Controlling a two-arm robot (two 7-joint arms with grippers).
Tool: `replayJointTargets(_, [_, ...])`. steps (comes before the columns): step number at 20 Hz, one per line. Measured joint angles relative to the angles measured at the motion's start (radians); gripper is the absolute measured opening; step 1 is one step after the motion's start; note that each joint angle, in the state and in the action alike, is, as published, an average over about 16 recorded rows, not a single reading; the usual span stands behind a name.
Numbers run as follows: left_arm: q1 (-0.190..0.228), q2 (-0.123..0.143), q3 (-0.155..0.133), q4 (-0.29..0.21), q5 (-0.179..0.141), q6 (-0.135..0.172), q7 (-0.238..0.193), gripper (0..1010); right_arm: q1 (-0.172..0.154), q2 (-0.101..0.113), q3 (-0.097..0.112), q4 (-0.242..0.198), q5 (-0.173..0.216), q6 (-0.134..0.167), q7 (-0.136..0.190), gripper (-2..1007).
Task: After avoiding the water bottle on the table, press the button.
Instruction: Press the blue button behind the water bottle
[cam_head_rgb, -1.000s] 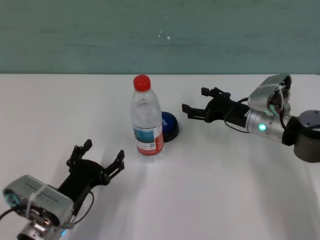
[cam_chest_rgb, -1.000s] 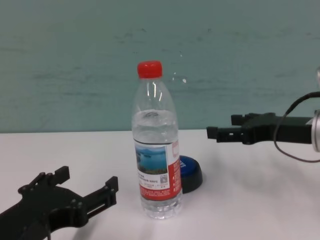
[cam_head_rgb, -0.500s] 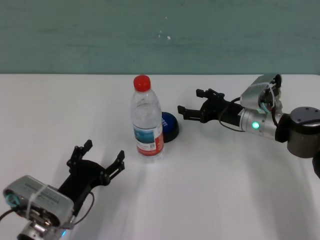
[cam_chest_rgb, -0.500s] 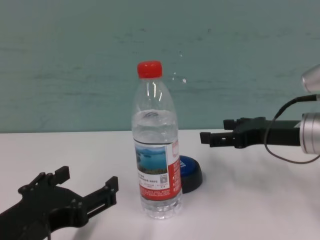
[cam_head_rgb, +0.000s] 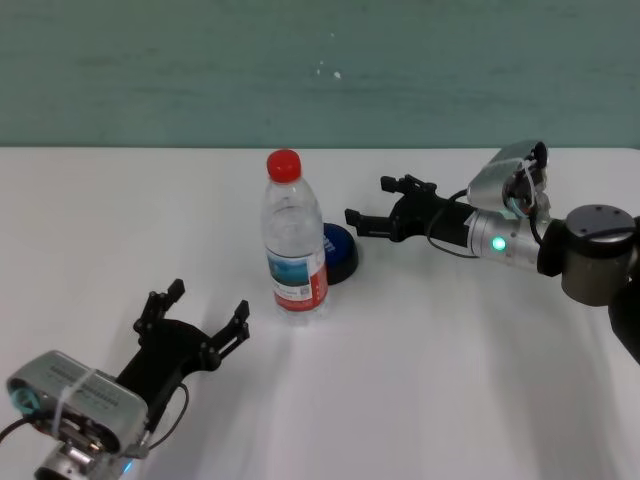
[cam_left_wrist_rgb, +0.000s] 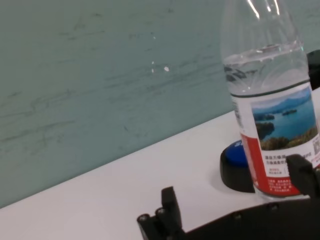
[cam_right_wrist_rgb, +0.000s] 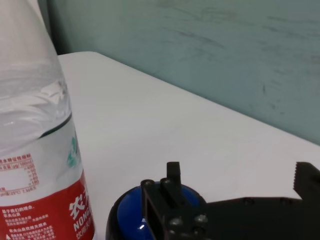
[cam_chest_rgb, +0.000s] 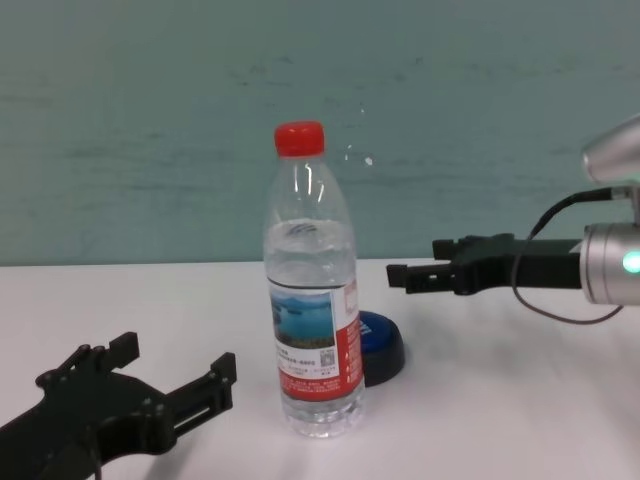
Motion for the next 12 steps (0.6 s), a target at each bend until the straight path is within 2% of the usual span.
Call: replayJointTargets(12, [0.000,0.000,0.000,0.000,0.000,0.000,0.000,1000,0.043,-0.051,-0.008,0.105,-0.016,-0.026,0.037,1004])
